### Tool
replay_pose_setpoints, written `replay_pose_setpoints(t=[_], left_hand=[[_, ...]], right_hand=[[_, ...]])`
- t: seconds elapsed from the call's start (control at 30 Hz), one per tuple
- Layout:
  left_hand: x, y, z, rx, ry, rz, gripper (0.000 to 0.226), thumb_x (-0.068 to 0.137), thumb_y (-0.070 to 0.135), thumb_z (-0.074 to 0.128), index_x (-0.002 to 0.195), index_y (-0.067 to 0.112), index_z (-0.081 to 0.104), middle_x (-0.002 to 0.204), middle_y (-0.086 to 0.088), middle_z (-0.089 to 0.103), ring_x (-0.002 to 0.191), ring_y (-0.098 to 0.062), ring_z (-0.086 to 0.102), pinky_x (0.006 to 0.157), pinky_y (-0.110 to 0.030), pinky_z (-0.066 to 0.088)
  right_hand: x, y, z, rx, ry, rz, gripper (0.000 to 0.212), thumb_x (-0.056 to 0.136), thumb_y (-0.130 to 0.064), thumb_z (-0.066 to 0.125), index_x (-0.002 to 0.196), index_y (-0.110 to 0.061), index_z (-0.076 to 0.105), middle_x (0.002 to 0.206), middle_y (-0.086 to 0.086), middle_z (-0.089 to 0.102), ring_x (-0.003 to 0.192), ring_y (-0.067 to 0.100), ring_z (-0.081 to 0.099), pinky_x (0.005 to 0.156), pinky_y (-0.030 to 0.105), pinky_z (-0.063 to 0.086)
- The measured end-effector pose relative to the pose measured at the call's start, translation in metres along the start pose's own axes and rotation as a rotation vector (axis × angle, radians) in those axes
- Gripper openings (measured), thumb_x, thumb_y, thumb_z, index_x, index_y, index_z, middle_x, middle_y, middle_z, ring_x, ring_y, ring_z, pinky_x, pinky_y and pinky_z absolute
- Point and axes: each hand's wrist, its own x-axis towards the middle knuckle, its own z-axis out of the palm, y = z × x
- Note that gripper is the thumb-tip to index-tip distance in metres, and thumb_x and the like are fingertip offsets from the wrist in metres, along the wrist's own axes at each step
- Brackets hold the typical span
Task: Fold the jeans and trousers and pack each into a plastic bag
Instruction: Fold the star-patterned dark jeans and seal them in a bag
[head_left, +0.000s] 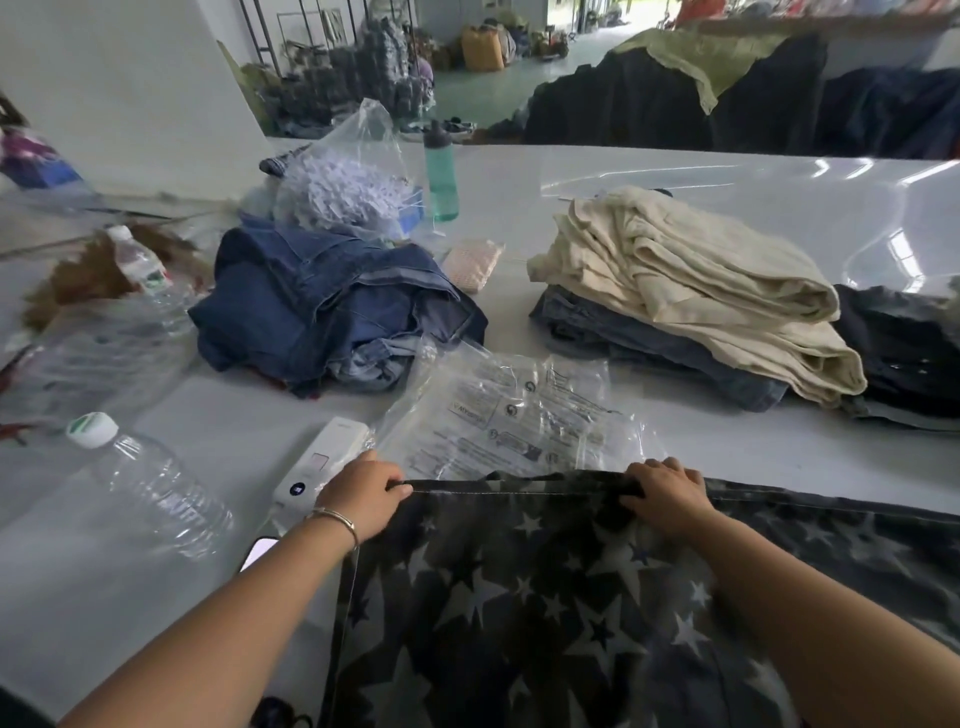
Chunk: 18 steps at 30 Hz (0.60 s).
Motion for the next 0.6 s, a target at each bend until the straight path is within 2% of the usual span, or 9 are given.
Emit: replay_pose_setpoints(t=[0.1, 0.17, 0.27, 0.33, 0.4, 0.47, 0.53, 0.6], left_hand=[[0.006, -0.007, 0.011, -0.084, 0.066, 0.007, 0.014, 0.091, 0.031, 0.059, 0.084, 0.023, 0.067, 0.110, 0.010, 0.047, 0.108, -0.013, 0.048, 0.090, -0.028, 0.043], [0.011, -0.008, 0.018, -0.107, 0.074, 0.026, 0.016, 0.091, 0.030, 0.059, 0.090, 0.017, 0.069, 0.117, 0.010, 0.048, 0.112, -0.012, 0.048, 0.095, -0.030, 0.042], [0.019, -0.003, 0.026, -0.149, 0.098, 0.054, 0.016, 0.091, 0.027, 0.059, 0.089, 0.014, 0.069, 0.116, 0.010, 0.052, 0.111, -0.013, 0.049, 0.096, -0.026, 0.040], [0.023, 0.001, 0.030, -0.140, 0.088, 0.065, 0.016, 0.091, 0.026, 0.057, 0.085, 0.014, 0.067, 0.107, 0.011, 0.053, 0.105, -0.013, 0.051, 0.093, -0.025, 0.041], [0.025, 0.003, 0.031, -0.116, 0.052, 0.085, 0.017, 0.092, 0.026, 0.055, 0.079, 0.017, 0.062, 0.094, 0.010, 0.055, 0.093, -0.015, 0.052, 0.084, -0.029, 0.045], [0.026, 0.002, 0.031, -0.053, 0.031, 0.114, 0.016, 0.093, 0.029, 0.052, 0.081, 0.021, 0.060, 0.088, 0.009, 0.055, 0.089, -0.015, 0.051, 0.079, -0.030, 0.045], [0.029, -0.002, 0.030, -0.054, 0.027, 0.111, 0.016, 0.093, 0.031, 0.052, 0.083, 0.021, 0.061, 0.086, 0.008, 0.059, 0.087, -0.016, 0.053, 0.078, -0.032, 0.047], [0.034, -0.006, 0.025, -0.189, 0.000, 0.068, 0.020, 0.091, 0.031, 0.055, 0.077, 0.017, 0.059, 0.075, 0.005, 0.061, 0.077, -0.018, 0.056, 0.073, -0.031, 0.046]], right_hand=[[0.008, 0.006, -0.017, 0.096, -0.030, -0.017, 0.006, 0.092, -0.035, 0.056, 0.091, -0.029, 0.056, 0.098, -0.005, 0.055, 0.107, 0.020, 0.047, 0.083, 0.034, 0.030], [0.010, 0.009, -0.028, 0.210, 0.060, -0.017, 0.010, 0.091, -0.033, 0.060, 0.084, -0.028, 0.055, 0.092, -0.006, 0.053, 0.100, 0.020, 0.051, 0.078, 0.032, 0.031], [0.008, 0.009, -0.026, 0.206, 0.291, 0.001, 0.009, 0.090, -0.032, 0.061, 0.087, -0.024, 0.059, 0.097, -0.010, 0.045, 0.101, 0.017, 0.046, 0.086, 0.034, 0.034], [0.006, 0.009, -0.013, 0.139, 0.353, 0.022, 0.015, 0.091, -0.037, 0.058, 0.091, -0.022, 0.059, 0.100, -0.010, 0.042, 0.101, 0.017, 0.044, 0.089, 0.034, 0.033], [0.007, 0.011, -0.001, 0.102, 0.287, 0.071, 0.022, 0.092, -0.042, 0.054, 0.094, -0.021, 0.058, 0.102, -0.007, 0.047, 0.102, 0.018, 0.047, 0.089, 0.034, 0.035], [0.008, 0.014, 0.008, 0.062, 0.208, 0.106, 0.027, 0.093, -0.048, 0.050, 0.094, -0.021, 0.055, 0.102, -0.004, 0.051, 0.100, 0.018, 0.050, 0.088, 0.035, 0.036], [0.012, 0.020, 0.008, 0.029, 0.189, 0.107, 0.030, 0.092, -0.054, 0.047, 0.086, -0.025, 0.051, 0.093, -0.007, 0.052, 0.096, 0.017, 0.052, 0.091, 0.036, 0.034], [0.016, 0.025, 0.000, 0.079, 0.157, 0.110, 0.036, 0.090, -0.058, 0.049, 0.075, -0.026, 0.047, 0.078, -0.009, 0.055, 0.083, 0.015, 0.054, 0.089, 0.035, 0.032]])
